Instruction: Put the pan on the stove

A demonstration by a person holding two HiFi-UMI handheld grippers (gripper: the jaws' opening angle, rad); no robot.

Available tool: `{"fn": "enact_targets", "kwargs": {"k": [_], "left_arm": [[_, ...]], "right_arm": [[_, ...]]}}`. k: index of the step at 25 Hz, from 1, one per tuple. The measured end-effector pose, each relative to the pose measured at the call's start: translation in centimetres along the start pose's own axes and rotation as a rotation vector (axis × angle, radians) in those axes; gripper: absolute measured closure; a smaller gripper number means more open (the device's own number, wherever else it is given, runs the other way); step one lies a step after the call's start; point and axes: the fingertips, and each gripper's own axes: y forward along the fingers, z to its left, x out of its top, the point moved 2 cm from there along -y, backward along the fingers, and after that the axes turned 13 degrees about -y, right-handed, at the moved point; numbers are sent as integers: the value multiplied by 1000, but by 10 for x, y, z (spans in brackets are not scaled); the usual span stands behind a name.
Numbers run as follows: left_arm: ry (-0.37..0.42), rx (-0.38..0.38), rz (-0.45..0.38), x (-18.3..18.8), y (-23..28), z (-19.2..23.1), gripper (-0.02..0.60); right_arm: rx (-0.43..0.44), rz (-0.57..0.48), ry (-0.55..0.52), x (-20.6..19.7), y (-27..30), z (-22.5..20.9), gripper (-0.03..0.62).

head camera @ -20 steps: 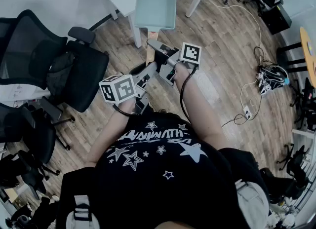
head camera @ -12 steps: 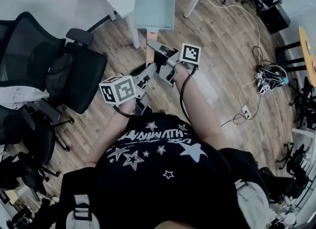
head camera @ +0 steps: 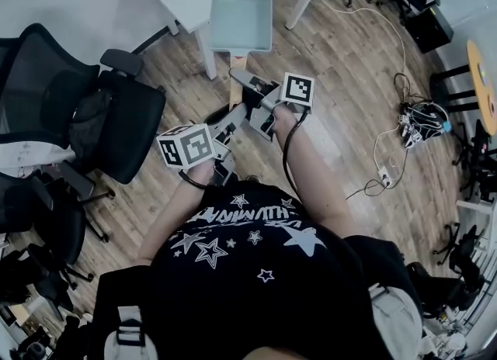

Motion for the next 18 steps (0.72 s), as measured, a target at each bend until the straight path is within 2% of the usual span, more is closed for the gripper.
{"fn": "enact_targets", "kwargs": {"k": [6, 13, 18], "left_arm": [[-1, -18, 0, 18, 8, -1, 454], [38, -37, 31, 46, 10, 7, 454], [28, -37, 44, 54, 13, 10, 454]], "right_arm": [[0, -14, 15, 15, 11, 0, 473], [-4, -37, -17, 30, 36, 1, 474], [-13, -38, -9, 35, 42, -2, 474]]}}
